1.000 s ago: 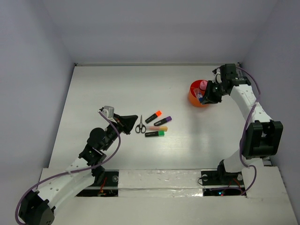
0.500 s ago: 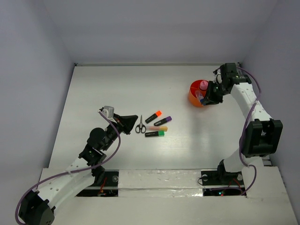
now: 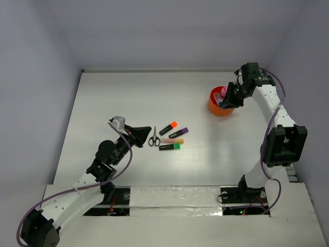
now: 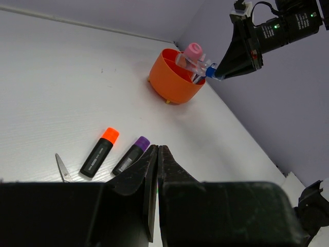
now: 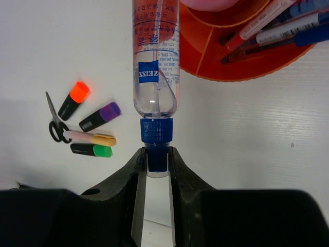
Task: Sort the stationery into containers
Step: Place the stationery in the storage box.
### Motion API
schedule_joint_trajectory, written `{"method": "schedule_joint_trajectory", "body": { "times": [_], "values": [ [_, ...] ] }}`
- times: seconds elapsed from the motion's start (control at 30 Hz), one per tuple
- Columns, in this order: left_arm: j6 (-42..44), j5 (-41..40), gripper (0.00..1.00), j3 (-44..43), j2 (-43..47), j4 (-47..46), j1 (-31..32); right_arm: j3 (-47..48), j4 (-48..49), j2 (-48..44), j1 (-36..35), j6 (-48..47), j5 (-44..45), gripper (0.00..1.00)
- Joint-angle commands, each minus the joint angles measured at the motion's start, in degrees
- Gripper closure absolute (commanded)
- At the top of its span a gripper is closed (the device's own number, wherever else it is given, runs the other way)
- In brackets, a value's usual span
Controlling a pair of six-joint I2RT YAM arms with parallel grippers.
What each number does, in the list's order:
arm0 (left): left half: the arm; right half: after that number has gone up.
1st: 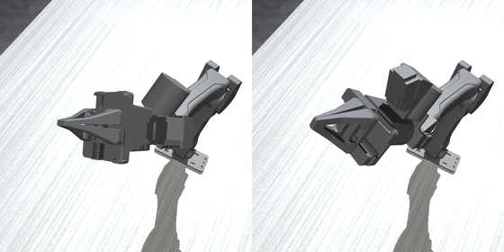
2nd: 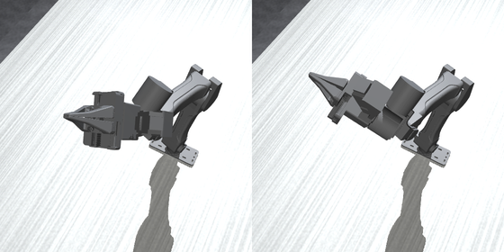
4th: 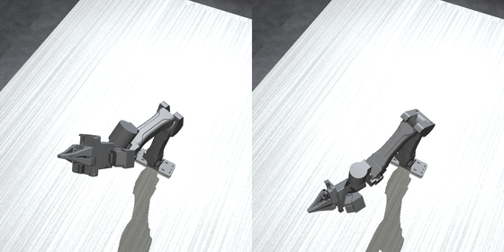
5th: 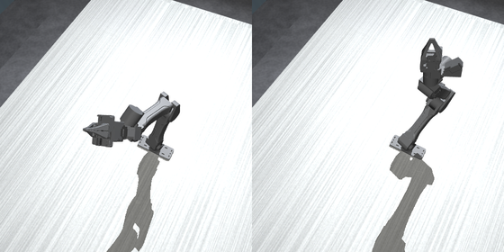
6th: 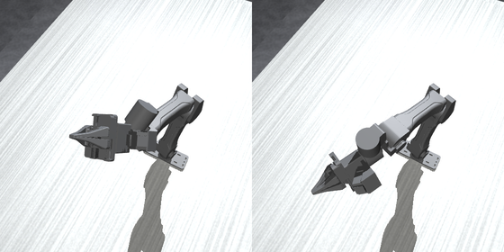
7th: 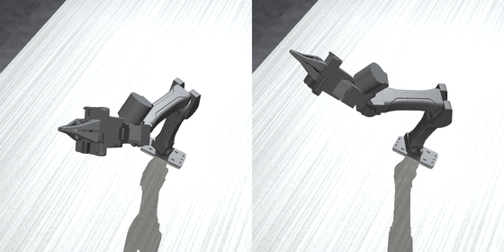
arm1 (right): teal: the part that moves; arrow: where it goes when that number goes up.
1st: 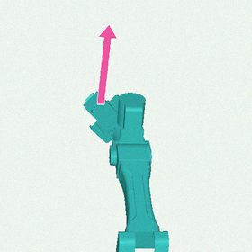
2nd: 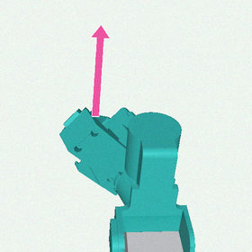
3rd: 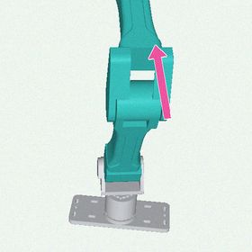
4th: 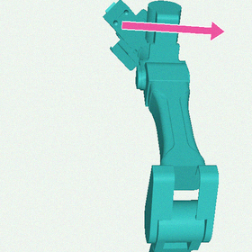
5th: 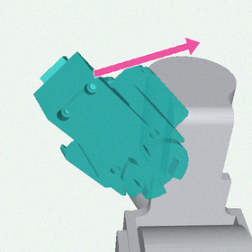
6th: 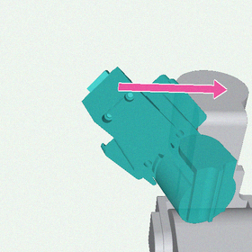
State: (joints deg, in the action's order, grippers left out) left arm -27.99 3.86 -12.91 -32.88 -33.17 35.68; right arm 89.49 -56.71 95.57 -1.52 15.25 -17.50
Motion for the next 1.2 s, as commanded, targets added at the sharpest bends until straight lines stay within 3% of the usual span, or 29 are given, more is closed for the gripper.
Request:
{"method": "schedule_joint_trajectory", "body": {
  "times": [0.0,0.1,0.17,0.27,0.47,0.67,1.17],
  "values": [
    [-0.05,0.36,0.99,-0.63,0.01,-3.22,0.44,3.67,2.13,1.19,0.64,1.01,0.62,0.78],
    [-0.05,0.36,0.99,-0.54,-0.16,-3.31,0.44,4.63,2.48,2.16,0.64,1.36,0.44,0.78],
    [-0.05,0.45,0.99,-0.54,-0.51,-3.39,0.44,5.68,1.96,2.78,0.64,1.11,0.36,0.86],
    [-0.14,0.54,0.99,-0.54,-0.78,-3.57,0.44,5.17,1.77,1.65,0.64,0.58,-0.78,0.87],
    [-0.31,1.24,0.99,-0.54,-1.39,-4.27,0.44,1.48,1.25,0.49,0.64,-0.92,0.0,0.83],
    [-0.23,1.24,0.99,-0.45,-1.39,-4.27,0.44,4.01,-0.15,3.22,0.64,-1.53,-1.49,0.82],
    [-0.23,1.24,0.99,-0.45,-1.66,-4.36,0.44,9.03,-0.16,5.51,0.64,-0.31,1.76,0.56]
  ]
}}
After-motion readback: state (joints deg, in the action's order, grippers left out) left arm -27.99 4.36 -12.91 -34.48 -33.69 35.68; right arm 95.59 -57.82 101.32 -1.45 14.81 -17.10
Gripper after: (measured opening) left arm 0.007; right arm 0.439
